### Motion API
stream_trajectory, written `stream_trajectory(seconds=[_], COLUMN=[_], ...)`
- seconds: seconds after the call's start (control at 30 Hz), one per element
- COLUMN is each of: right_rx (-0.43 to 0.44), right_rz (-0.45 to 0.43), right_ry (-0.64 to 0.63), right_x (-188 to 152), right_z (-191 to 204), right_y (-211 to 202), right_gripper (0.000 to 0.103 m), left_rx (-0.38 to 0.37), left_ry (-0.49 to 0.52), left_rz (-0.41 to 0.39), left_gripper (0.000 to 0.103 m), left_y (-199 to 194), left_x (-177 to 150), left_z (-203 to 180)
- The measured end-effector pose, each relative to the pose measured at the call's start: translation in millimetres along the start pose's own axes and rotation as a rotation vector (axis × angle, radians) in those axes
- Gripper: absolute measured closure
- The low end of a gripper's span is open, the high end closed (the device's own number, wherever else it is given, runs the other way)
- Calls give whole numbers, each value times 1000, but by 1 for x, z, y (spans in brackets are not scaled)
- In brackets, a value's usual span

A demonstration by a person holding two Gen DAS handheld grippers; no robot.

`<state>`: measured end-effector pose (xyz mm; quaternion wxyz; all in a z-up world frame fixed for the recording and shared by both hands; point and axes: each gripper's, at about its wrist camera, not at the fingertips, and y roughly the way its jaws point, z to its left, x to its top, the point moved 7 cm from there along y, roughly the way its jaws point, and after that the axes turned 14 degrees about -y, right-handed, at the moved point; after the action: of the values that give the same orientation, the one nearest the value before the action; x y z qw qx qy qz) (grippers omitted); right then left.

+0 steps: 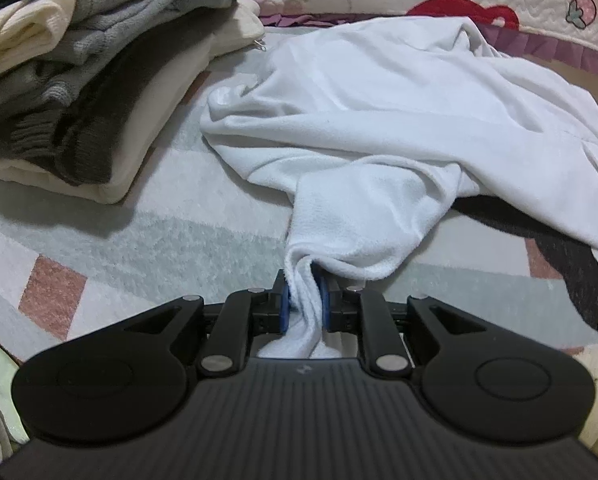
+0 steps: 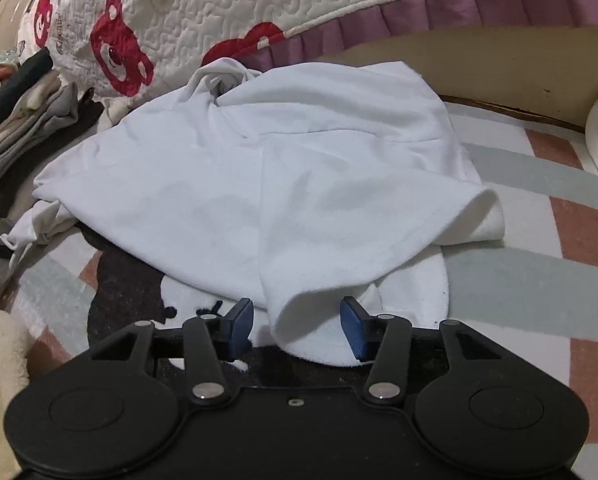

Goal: Fold clothes
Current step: 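Lift and shake the shirt with both tools, then lower it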

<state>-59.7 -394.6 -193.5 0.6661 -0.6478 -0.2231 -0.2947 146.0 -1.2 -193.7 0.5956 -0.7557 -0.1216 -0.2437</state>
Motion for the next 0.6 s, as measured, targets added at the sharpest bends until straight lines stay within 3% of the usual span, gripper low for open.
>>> stream_trajectory(seconds=[0.03,0.07,0.1,0.17,0.2,0.23,0.27,0.3,0.5,0.57,0.6], right_rx=[-1,-3,-7,-9,-7,-5,-3,-7,-73,-96,-108], right_rz=[-12,-25,-45,-62,-90,-119,-148,-190,-469,-509,-523], right_ry=[-2,-3,-5,-8,18,44,71,102,263,252,246], right_x=[0,0,3,10,17,25,33,40,77,77,75], right_z=[-1,-2,-4,-5,-8,-11,-15,-20,-65,-69,-70], right_y=[2,4,6,9,3,-3,-10,-21,-119,-143,-154], right_gripper=[49,49,51,92,99,99,99,99,100,100,100], left_rx=[0,3,8,34,44,53,61,70,125,106,98], left_ry=[6,28,51,124,161,192,212,219,224,195,186], left_rz=[11,26,42,17,-3,-19,-37,-57,-330,-402,-400], left_gripper=[79,66,63,63,64,69,86,90,94,94,94], left_y=[2,5,8,9,8,7,5,2,-67,-96,-105], left_x=[-2,-4,-7,-12,-13,-14,-13,-11,36,50,48], left_z=[-1,-3,-5,-11,-15,-18,-20,-22,-23,-22,-23])
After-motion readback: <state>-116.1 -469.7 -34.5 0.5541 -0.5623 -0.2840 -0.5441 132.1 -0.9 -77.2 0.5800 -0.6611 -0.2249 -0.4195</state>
